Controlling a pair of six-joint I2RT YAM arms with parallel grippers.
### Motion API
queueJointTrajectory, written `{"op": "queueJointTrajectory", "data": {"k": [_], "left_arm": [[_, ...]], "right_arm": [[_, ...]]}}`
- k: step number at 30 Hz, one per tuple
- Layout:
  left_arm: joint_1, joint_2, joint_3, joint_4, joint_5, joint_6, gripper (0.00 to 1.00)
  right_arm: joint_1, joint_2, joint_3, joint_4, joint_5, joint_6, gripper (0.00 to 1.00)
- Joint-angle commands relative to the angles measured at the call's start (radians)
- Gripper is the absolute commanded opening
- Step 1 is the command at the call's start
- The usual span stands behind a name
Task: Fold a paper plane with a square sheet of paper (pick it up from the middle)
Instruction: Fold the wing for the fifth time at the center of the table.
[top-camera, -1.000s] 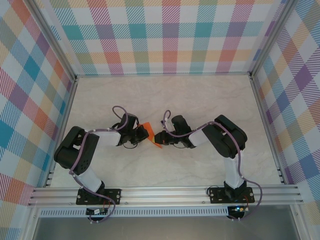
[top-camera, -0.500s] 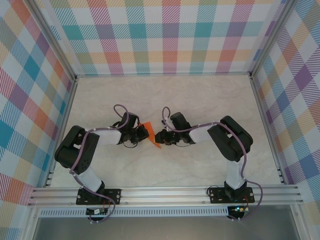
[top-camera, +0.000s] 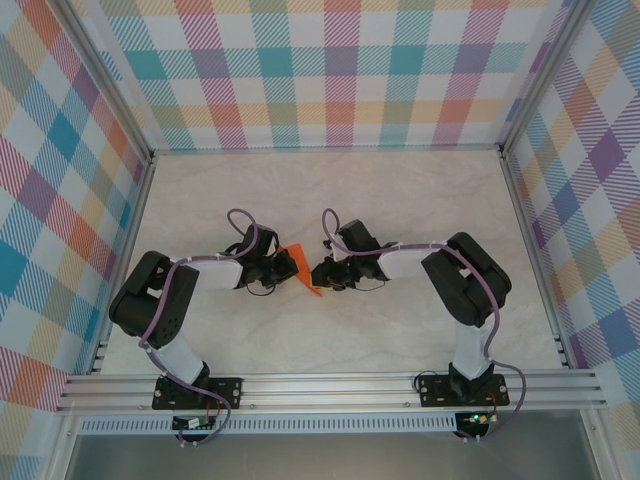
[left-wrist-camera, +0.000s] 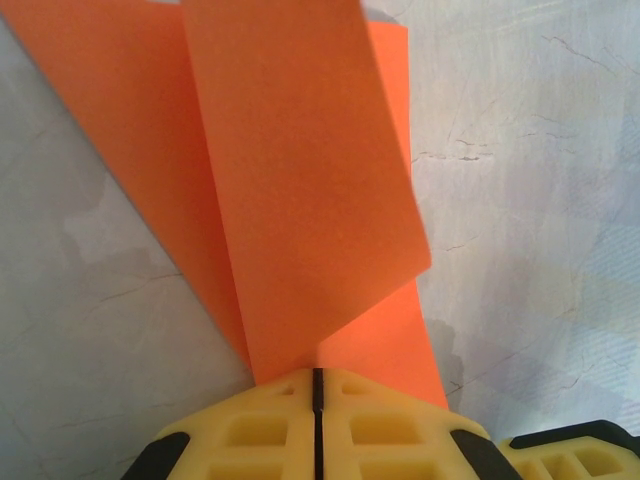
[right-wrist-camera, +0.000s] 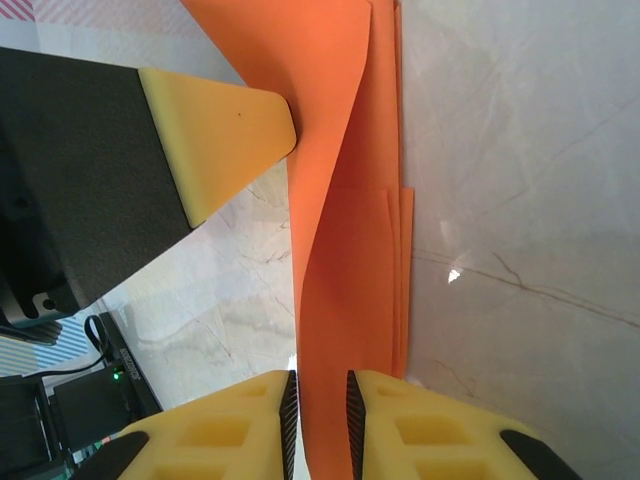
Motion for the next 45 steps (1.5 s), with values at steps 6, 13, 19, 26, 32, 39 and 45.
{"op": "queueJointTrajectory", "data": {"k": [6,13,19,26,32,39,45], "left_arm": [[-0.007,0.024,0.008,-0.050,-0.016,-0.001,0.09],[-0.008,-0.015,0.021,-0.054,-0.003,-0.006,0.12],[-0.009,-0.055,0.025,-0.042,0.011,-0.005,0.21],[-0.008,-0.096,-0.005,0.026,0.035,-0.022,0.31],[-0.009,-0.103,-0.023,0.063,0.051,-0.020,0.33],[-0.008,-0.086,-0.045,0.132,0.093,-0.011,0.33],[-0.011,-0.078,-0.060,0.152,0.119,0.009,0.31]], "right_arm": [[-0.001,0.002,0.023,-0.064,-0.044,-0.014,0.14],[-0.001,0.024,0.010,-0.068,-0.027,-0.011,0.08],[-0.001,0.033,-0.015,-0.040,-0.019,0.014,0.06],[-0.003,0.039,-0.048,-0.017,-0.004,0.046,0.05],[-0.007,0.041,-0.077,0.016,0.005,0.097,0.04],[-0.028,0.059,-0.109,0.062,-0.007,0.168,0.04],[-0.047,0.088,-0.107,0.091,-0.061,0.212,0.04]]}}
